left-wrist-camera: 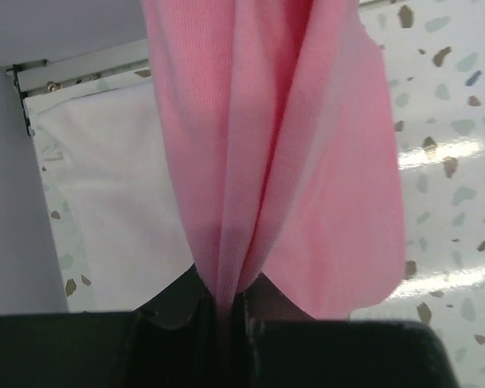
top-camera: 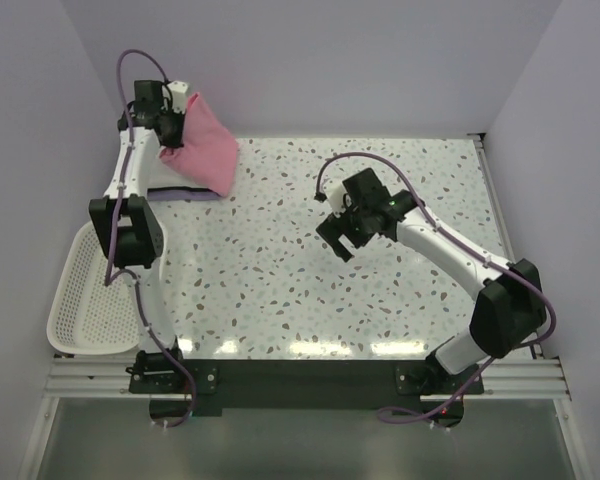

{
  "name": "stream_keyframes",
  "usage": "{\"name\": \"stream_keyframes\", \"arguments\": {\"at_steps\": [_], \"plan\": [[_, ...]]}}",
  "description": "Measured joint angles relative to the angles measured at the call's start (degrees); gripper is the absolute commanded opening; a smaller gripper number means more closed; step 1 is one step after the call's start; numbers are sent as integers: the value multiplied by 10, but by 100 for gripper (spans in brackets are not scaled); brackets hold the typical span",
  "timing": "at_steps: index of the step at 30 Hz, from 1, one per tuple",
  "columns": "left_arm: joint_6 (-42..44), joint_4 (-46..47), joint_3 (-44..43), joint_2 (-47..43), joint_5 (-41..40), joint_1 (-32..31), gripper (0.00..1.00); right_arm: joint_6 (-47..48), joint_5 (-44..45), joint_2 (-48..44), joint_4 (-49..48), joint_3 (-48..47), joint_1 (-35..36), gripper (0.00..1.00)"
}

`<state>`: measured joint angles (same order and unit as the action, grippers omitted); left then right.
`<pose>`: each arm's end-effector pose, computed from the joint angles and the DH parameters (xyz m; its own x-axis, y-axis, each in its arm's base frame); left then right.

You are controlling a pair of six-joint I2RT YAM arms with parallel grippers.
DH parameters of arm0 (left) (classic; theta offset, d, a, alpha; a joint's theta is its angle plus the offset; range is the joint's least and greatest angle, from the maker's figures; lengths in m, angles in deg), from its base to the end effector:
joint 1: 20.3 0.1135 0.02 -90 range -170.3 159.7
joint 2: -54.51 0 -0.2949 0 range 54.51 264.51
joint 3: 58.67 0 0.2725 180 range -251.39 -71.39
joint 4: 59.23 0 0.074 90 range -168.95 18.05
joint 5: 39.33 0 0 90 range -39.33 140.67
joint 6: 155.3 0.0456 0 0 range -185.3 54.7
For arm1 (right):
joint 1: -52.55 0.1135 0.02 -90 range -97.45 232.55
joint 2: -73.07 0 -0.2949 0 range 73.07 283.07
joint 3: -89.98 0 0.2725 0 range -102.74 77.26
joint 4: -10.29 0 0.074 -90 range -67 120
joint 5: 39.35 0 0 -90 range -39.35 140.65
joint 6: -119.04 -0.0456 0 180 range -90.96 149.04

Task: Fold and stack the t-shirts
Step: Neatly place the folded tshirt to the corner

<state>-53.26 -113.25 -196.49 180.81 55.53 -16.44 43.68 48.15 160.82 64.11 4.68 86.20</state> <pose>0.5487 0.0331 0.3249 -0.6602 0.1638 -0.7330 0.1360 0.9859 0.0978 0.2878 0.1940 0.2971 -0.5248 -0.6527 -0.5464 -0.7301 0.6752 -0.1052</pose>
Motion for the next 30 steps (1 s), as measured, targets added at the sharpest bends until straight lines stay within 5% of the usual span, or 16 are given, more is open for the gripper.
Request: {"name": "stream_keyframes", "arguments": {"at_steps": [11, 17, 28, 30], "plan": [[2, 81, 4, 100, 38, 97, 0, 0, 0, 48, 23, -31, 0, 99], [-3, 96, 9, 114, 67, 117, 55, 0, 0, 59, 31, -48, 0, 99], [-80, 101, 59, 75, 96, 200, 75, -1, 1, 33, 33, -33, 0, 99], [-78, 94, 60, 53, 91, 209, 86, -2, 3, 13, 32, -21, -3, 99]]}}
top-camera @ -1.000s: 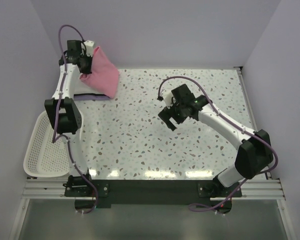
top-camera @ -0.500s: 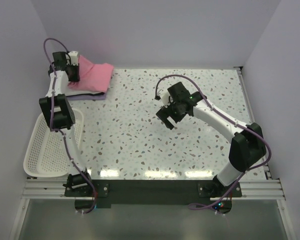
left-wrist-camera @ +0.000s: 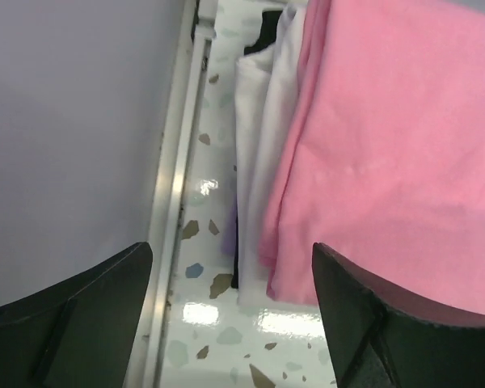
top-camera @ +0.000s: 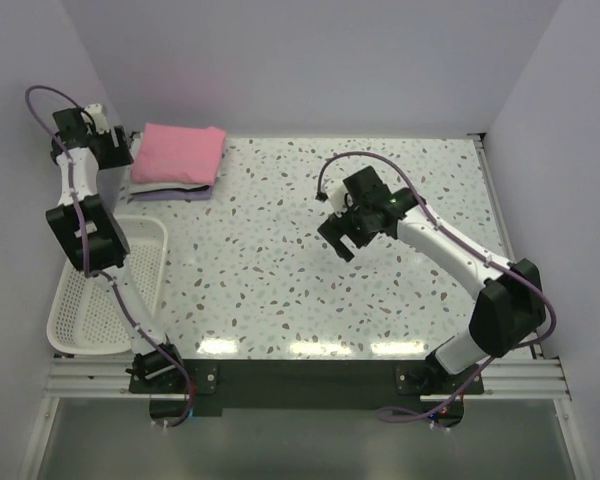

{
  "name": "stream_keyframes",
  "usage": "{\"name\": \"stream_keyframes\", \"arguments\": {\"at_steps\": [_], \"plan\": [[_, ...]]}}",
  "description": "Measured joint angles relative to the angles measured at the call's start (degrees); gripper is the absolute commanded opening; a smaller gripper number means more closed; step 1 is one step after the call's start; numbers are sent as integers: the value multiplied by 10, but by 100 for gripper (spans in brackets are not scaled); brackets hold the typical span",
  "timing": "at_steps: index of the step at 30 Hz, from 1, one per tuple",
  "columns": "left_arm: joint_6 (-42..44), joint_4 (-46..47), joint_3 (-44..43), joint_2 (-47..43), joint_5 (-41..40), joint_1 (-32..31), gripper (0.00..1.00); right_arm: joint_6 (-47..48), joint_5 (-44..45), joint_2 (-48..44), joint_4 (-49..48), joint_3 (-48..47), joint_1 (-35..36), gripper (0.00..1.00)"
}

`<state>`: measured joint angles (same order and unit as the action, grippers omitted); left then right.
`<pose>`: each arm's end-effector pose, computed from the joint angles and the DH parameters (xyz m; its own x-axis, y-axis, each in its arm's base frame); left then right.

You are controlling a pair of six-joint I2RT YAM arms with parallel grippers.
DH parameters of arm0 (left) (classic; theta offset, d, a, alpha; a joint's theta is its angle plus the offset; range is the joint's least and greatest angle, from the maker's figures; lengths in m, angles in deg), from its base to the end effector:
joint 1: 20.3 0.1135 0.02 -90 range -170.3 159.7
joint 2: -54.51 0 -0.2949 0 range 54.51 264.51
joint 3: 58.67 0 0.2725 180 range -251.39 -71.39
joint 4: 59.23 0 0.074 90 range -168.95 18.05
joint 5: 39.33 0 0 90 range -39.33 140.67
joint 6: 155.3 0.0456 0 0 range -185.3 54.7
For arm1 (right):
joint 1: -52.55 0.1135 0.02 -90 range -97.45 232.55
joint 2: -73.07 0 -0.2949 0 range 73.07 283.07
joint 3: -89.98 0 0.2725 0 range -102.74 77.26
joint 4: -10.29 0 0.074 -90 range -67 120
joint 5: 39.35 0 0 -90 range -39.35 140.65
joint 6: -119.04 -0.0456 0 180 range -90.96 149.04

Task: Fold and stack the t-shirts
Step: Neatly place the folded tshirt to the corner, then reset both grippers

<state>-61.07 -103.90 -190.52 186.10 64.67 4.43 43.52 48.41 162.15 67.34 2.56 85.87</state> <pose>0.5248 0.2296 0.2525 -0.6522 -0.2216 -0.7249 -0.2014 0.9726 -0.1161 0.2913 0.1936 0.2983 -0.5499 -0.6605 -0.5112 -0.7264 0.6803 -0.0975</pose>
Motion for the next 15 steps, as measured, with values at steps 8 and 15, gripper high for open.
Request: {"name": "stream_keyframes", "arguments": {"at_steps": [8, 15], "plan": [[54, -19, 49, -162, 17, -16, 100, -7, -6, -70, -2, 29, -60, 99], [104, -17, 206, -348, 4, -175, 100, -32, -64, -101, -3, 31, -174, 99]]}}
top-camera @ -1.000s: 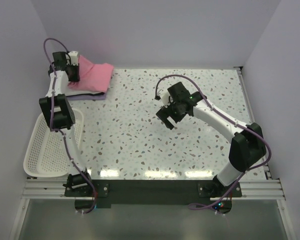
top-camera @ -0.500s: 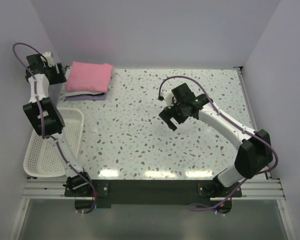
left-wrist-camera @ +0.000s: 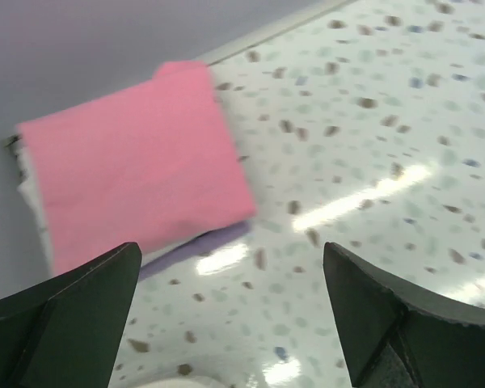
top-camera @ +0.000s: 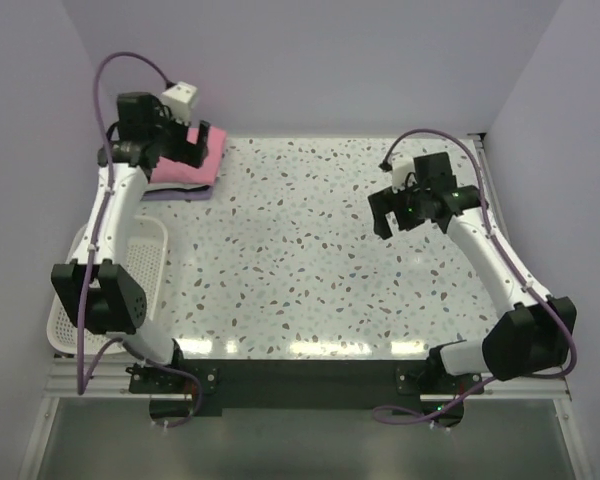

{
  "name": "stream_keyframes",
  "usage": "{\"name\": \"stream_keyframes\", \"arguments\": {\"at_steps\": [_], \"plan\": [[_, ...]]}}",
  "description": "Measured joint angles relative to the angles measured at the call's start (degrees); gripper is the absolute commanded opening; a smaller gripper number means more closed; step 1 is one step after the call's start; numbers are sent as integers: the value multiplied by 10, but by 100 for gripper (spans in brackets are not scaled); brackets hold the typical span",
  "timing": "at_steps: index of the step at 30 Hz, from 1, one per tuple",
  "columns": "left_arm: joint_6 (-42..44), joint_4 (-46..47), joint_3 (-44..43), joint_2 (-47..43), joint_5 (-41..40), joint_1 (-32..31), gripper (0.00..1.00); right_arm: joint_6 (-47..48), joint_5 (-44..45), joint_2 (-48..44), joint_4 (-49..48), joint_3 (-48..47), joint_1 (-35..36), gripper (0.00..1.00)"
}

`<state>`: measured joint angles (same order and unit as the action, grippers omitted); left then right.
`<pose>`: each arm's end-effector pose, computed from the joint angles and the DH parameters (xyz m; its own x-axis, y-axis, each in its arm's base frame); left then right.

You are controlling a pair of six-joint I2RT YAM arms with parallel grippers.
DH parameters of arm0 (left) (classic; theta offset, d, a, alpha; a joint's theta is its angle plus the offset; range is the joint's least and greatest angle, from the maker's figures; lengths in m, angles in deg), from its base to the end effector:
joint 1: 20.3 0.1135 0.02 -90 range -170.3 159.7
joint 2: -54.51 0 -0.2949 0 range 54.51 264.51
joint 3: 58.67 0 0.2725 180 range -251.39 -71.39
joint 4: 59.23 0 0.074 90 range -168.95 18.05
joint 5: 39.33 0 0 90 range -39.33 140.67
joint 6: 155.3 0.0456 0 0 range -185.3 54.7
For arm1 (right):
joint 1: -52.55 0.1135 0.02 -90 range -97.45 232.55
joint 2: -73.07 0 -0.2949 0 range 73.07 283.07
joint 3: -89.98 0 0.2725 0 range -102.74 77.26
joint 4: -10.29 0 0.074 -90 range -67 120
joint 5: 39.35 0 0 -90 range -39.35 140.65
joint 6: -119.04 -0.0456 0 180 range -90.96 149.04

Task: Fold and stack the t-shirts
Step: Reset both grippers

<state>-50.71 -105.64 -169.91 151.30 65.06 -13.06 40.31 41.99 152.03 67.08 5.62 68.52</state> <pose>0.4171 0.0416 0.4118 -0.4862 0.1842 -0.8542 0.2166 0.9724 0.0864 0.2953 0.0917 0.3355 -0.6660 -0.3915 -0.6350 -0.5022 0.8647 -0.0066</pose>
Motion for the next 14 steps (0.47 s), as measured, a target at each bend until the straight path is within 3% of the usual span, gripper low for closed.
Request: {"name": "stream_keyframes", "arguments": {"at_steps": [2, 6, 14], "plan": [[0, 4, 52, -49, 6, -80, 100, -7, -20, -4, 0, 0, -34, 99], [-10, 22, 154, -117, 18, -168, 100, -14, -65, -5, -6, 15, -97, 99], [-47, 52, 343, -158, 19, -186, 100, -13, -84, -17, -20, 139, -130, 99]]}}
